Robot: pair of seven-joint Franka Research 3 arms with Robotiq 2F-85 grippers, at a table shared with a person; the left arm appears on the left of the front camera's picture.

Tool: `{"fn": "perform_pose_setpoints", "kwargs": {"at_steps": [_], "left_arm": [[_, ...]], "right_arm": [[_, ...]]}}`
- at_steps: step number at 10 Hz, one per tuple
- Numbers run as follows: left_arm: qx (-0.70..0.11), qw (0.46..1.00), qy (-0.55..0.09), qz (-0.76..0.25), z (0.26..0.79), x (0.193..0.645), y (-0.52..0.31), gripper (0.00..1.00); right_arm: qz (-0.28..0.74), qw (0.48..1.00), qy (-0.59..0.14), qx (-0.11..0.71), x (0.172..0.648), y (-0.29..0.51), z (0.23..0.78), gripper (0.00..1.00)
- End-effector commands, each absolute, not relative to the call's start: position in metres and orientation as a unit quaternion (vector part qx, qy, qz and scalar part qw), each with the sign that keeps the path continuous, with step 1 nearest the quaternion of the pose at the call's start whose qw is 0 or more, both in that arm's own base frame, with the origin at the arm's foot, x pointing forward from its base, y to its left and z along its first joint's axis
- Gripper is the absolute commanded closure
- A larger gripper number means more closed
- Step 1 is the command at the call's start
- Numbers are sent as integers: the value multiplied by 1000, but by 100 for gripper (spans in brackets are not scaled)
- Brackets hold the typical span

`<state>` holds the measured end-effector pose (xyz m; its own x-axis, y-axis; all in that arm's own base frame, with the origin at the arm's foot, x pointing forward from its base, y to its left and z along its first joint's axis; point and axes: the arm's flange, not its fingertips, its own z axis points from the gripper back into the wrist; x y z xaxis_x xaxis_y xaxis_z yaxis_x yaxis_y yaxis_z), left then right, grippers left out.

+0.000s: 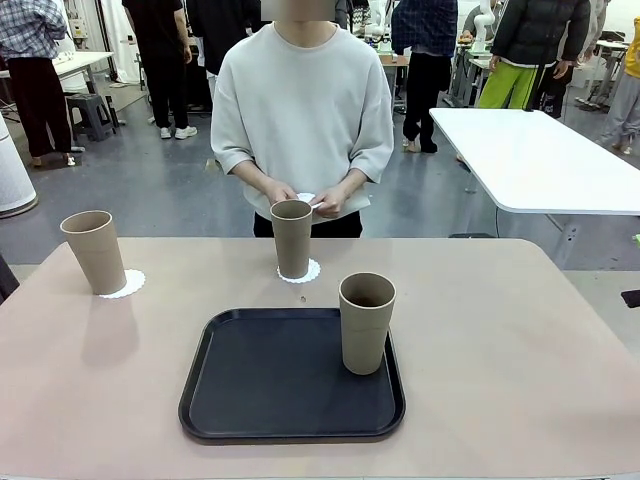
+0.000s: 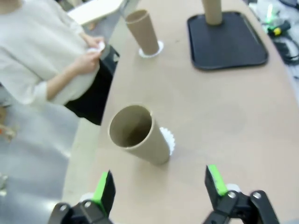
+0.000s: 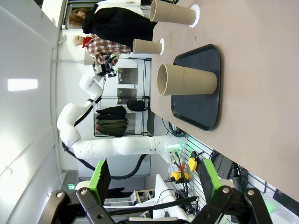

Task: Place coasters on the table and set cups on them.
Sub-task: Take one Reusable plastic cup from the Flat Tray and place it on a coaster set by the human.

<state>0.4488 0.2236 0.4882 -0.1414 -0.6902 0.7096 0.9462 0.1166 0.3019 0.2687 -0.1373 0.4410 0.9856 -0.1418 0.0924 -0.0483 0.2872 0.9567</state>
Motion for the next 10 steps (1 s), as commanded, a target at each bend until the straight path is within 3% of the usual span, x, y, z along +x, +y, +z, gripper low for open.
{"fn": "perform_pose_setpoints", "kwargs": {"at_steps": [1,6,10], "left_arm": [[-107,646,-353,-668,498,420,184,0],[28,655,-207,-726,526,386,99,0],[7,637,-116,-762,506,367,58,0]], "right_arm": [[-30,796,-82,600,269,-138,441,0],[-30,796,-82,600,269,-138,441,0],[-30,796,-82,600,269,-138,441,0]]}}
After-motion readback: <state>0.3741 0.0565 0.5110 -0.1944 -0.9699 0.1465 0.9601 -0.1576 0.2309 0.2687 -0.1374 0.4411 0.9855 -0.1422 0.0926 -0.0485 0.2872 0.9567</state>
